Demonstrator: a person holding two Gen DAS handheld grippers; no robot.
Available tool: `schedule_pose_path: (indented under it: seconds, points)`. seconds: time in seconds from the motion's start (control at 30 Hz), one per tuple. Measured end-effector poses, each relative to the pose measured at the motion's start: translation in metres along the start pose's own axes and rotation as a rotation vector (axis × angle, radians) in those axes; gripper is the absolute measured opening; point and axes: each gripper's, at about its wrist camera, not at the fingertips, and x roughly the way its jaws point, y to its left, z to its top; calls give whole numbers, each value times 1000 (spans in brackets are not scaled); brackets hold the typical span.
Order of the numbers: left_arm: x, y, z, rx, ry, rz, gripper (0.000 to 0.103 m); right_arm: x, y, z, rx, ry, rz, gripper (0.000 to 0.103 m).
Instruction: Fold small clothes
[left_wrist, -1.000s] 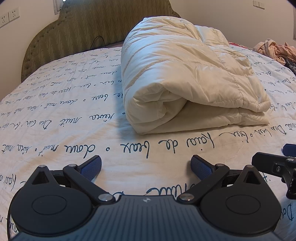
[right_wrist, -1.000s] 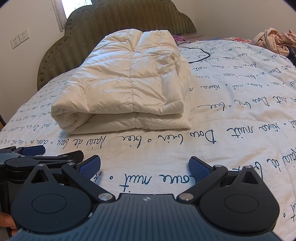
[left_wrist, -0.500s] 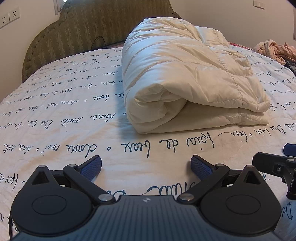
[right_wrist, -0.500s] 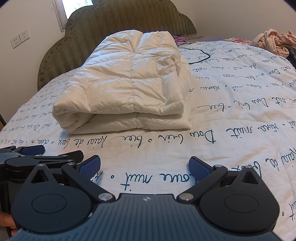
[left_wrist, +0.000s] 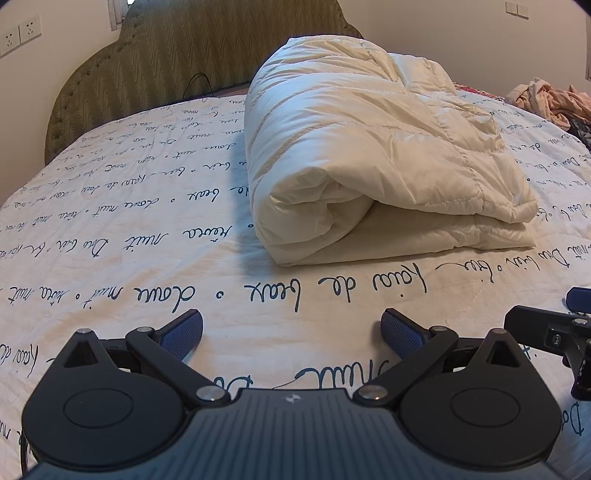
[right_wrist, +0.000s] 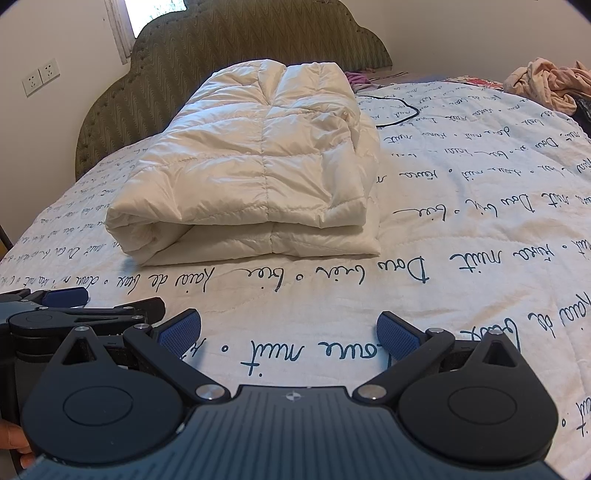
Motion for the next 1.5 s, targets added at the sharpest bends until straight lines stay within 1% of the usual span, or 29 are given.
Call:
schedule_pose_path:
  seconds: [1.5]
  points:
    - [-2, 0, -1, -6, 7, 6, 103, -2, -1, -1, 1, -3, 1, 103]
